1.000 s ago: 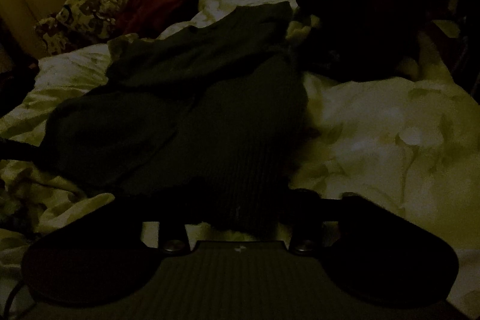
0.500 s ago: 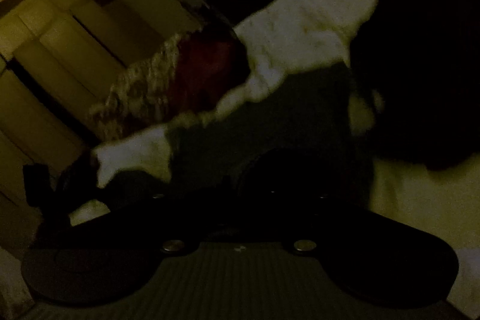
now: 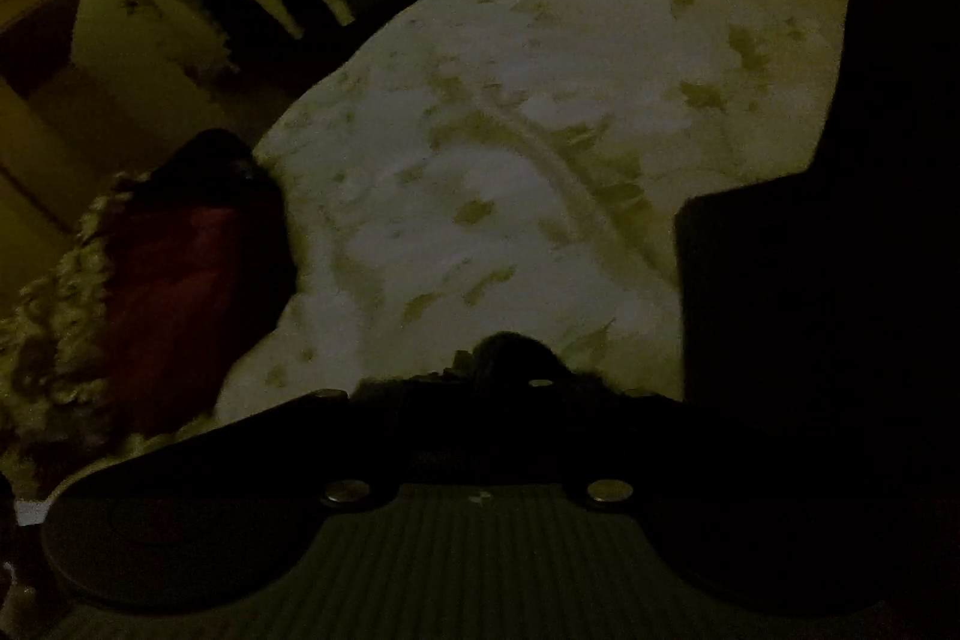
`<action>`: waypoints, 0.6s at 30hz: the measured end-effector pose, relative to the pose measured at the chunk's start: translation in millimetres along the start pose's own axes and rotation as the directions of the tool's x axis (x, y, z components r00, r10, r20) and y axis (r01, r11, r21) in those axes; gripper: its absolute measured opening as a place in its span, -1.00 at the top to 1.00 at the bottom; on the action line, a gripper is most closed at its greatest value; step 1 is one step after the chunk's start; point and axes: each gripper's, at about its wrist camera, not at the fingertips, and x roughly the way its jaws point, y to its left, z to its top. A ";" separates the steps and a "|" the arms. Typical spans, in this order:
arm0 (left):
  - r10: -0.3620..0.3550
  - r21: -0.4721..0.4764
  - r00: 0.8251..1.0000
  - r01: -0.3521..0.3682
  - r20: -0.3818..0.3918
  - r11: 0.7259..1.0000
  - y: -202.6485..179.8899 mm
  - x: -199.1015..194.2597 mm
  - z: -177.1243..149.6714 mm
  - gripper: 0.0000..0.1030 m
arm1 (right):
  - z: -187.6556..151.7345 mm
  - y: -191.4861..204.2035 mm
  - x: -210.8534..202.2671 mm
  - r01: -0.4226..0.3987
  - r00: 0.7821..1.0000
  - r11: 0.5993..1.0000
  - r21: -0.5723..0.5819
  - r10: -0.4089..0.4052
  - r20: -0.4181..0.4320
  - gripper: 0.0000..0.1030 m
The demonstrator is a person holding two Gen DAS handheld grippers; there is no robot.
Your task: Fold small clothes
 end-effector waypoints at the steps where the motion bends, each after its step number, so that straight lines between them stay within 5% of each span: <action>1: -0.010 -0.013 1.000 0.010 0.000 1.000 2.3 2.6 4.5 0.84 | 1.1 -4.7 2.2 -0.001 1.000 1.000 0.022 0.001 0.003 0.79; 6: -0.005 -0.061 1.000 0.003 -0.025 0.998 8.7 27.5 10.5 0.78 | -3.6 0.1 12.4 0.051 0.999 0.994 -0.095 -0.050 0.016 0.78; 8: 0.013 -0.027 1.000 -0.014 -0.017 1.000 2.5 22.3 6.5 0.74 | -5.6 12.3 2.1 0.058 0.998 0.978 -0.200 -0.051 0.040 0.61; 9: 0.018 -0.008 1.000 -0.018 -0.011 1.000 0.9 17.3 4.9 0.69 | -5.7 20.1 -5.4 0.068 0.997 0.966 -0.251 -0.054 0.063 0.33; 11: 0.026 0.018 1.000 -0.026 -0.003 1.000 -3.4 3.8 4.8 0.57 | -6.6 35.3 -24.6 0.109 0.990 0.935 -0.337 -0.071 0.123 -0.57; 12: 0.035 0.016 0.999 -0.035 0.010 0.999 -3.8 -5.3 6.6 0.23 | -7.4 46.3 -38.9 0.143 0.983 0.901 -0.410 -0.080 0.166 -1.00; 13: 0.066 0.022 0.997 -0.067 0.037 0.998 -4.9 -13.2 9.5 -0.53 | -6.4 52.9 -44.9 0.169 0.976 0.876 -0.451 -0.087 0.198 -1.00; 14: 0.122 0.041 0.989 -0.126 0.088 0.991 -7.4 -22.9 12.4 -0.87 | -8.7 61.6 -59.3 0.197 0.967 0.844 -0.498 -0.083 0.242 -1.00; 15: 0.205 0.071 0.960 -0.222 0.193 0.972 -12.7 -36.3 15.0 -1.00 | -10.6 68.7 -68.5 0.194 0.966 0.814 -0.547 -0.061 0.252 -1.00; 17: 0.353 0.091 0.887 -0.394 0.298 0.914 -18.9 -50.3 20.6 -1.00 | -15.0 80.8 -79.0 0.174 0.970 0.756 -0.632 -0.019 0.244 -1.00; 18: 0.369 0.094 0.885 -0.408 0.282 0.908 -18.2 -53.4 24.2 -1.00 | -17.5 84.5 -82.0 0.166 0.972 0.741 -0.651 -0.013 0.234 -1.00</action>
